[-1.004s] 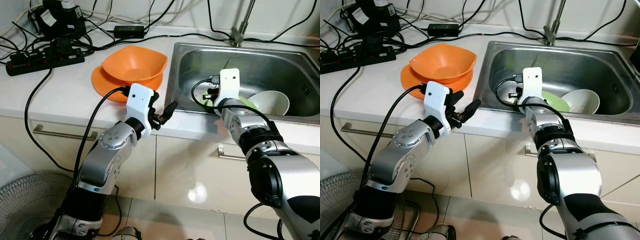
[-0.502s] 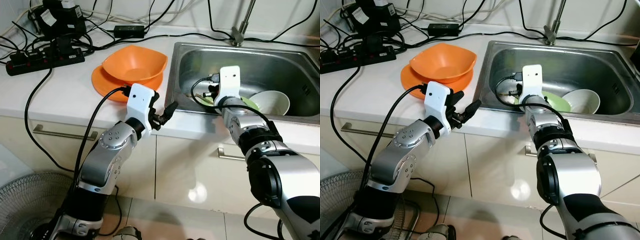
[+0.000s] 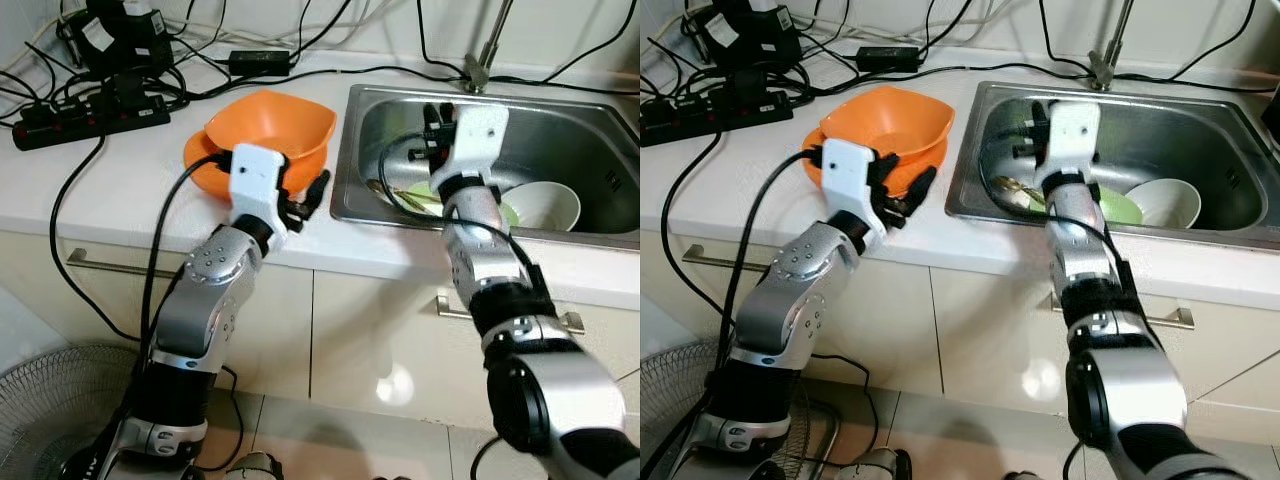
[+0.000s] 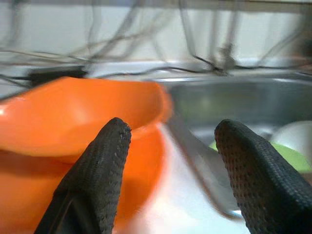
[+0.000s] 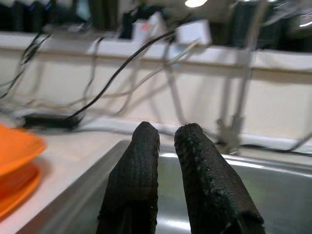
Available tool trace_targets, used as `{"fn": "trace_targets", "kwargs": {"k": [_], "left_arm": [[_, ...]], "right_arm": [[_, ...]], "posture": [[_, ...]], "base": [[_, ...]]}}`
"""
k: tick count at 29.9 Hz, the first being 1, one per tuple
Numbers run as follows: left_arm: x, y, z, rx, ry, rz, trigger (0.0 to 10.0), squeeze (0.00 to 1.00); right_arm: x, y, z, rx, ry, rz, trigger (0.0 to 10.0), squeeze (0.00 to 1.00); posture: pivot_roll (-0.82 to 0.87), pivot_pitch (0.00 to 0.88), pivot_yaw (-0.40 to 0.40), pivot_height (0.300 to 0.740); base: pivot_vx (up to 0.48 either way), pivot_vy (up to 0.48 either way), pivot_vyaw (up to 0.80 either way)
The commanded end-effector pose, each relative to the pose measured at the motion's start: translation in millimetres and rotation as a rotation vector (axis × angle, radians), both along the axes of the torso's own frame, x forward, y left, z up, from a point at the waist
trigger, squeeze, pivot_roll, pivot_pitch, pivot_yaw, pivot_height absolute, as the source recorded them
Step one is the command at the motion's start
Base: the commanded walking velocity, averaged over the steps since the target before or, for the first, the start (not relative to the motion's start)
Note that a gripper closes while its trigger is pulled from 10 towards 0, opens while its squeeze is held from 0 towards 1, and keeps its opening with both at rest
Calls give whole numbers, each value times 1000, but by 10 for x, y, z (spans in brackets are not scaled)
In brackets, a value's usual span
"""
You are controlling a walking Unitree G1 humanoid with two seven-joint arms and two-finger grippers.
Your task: Kitchen organization
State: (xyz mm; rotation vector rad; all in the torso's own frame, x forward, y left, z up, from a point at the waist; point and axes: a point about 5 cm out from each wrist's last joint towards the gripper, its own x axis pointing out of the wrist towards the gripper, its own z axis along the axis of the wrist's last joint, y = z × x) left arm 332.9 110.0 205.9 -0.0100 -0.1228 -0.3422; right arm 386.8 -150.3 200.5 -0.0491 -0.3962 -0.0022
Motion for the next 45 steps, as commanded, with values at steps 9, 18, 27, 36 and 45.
{"fn": "trace_targets", "kwargs": {"k": [9, 18, 27, 36, 45], "left_arm": [[98, 347, 189, -54, -107, 163, 10000, 0], [171, 545, 171, -180, -59, 227, 10000, 0], [324, 711, 272, -441, 33, 269, 10000, 1000], [514, 741, 358, -499, 175, 290, 10000, 0], [652, 712, 322, -507, 313, 301, 10000, 0]], "right_arm": [[-182, -133, -22, 49, -93, -51, 10000, 0], [-347, 10, -368, 75, 3, -37, 10000, 0], [-462, 353, -493, 68, 39, 57, 10000, 0], [-488, 467, -492, 72, 52, 82, 10000, 0], [-477, 457, -488, 72, 64, 76, 10000, 0]], "posture": [[129, 42, 22, 740], [111, 34, 33, 740], [113, 36, 37, 740], [114, 42, 41, 740], [111, 43, 52, 740]], "base": [[0, 0, 0], [0, 0, 0], [0, 0, 0], [0, 0, 0], [0, 0, 0]]}}
